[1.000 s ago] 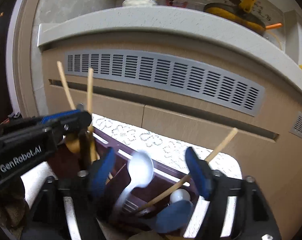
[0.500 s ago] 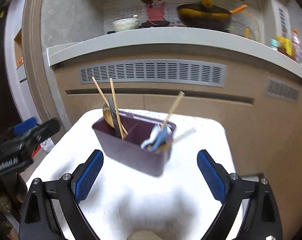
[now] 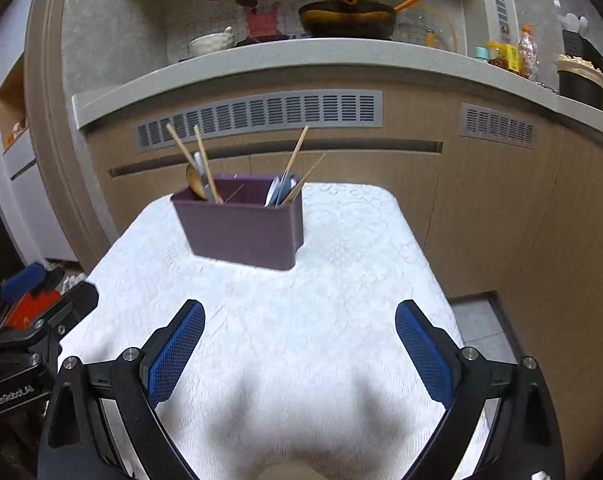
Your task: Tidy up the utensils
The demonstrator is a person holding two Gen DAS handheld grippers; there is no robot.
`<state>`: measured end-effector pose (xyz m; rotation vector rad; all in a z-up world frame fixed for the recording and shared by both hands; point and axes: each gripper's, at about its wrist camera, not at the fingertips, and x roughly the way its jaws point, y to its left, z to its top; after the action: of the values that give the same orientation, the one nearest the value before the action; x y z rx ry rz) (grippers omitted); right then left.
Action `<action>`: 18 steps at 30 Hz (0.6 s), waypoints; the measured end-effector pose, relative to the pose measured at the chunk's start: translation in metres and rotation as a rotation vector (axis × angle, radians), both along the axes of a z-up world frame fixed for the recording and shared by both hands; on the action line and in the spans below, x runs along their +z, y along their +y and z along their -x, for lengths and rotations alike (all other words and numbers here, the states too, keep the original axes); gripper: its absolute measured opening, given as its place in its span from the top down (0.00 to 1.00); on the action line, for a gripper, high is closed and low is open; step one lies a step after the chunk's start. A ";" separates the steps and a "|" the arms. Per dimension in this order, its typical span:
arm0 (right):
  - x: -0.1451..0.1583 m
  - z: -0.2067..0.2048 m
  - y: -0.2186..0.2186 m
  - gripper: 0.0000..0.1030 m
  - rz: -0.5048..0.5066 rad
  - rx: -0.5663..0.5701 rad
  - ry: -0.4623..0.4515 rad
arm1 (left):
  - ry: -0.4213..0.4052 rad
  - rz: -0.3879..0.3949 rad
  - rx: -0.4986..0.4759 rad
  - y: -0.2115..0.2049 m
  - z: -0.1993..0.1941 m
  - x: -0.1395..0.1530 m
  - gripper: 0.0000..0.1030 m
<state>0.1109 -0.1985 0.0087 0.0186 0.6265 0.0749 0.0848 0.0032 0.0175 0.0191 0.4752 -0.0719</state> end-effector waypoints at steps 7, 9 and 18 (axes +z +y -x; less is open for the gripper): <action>0.001 0.008 -0.003 0.08 0.000 -0.004 -0.009 | 0.028 0.032 0.013 0.004 0.005 0.001 0.00; 0.000 0.008 -0.002 0.07 0.000 0.001 -0.003 | 0.035 0.033 0.022 0.005 0.004 -0.001 0.00; -0.005 0.010 0.002 0.07 -0.002 0.017 0.014 | 0.049 0.037 0.028 0.008 0.005 -0.003 0.00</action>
<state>0.1011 -0.1968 0.0032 0.0156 0.6403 0.0914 0.0801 0.0109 0.0146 -0.0258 0.5226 -0.0533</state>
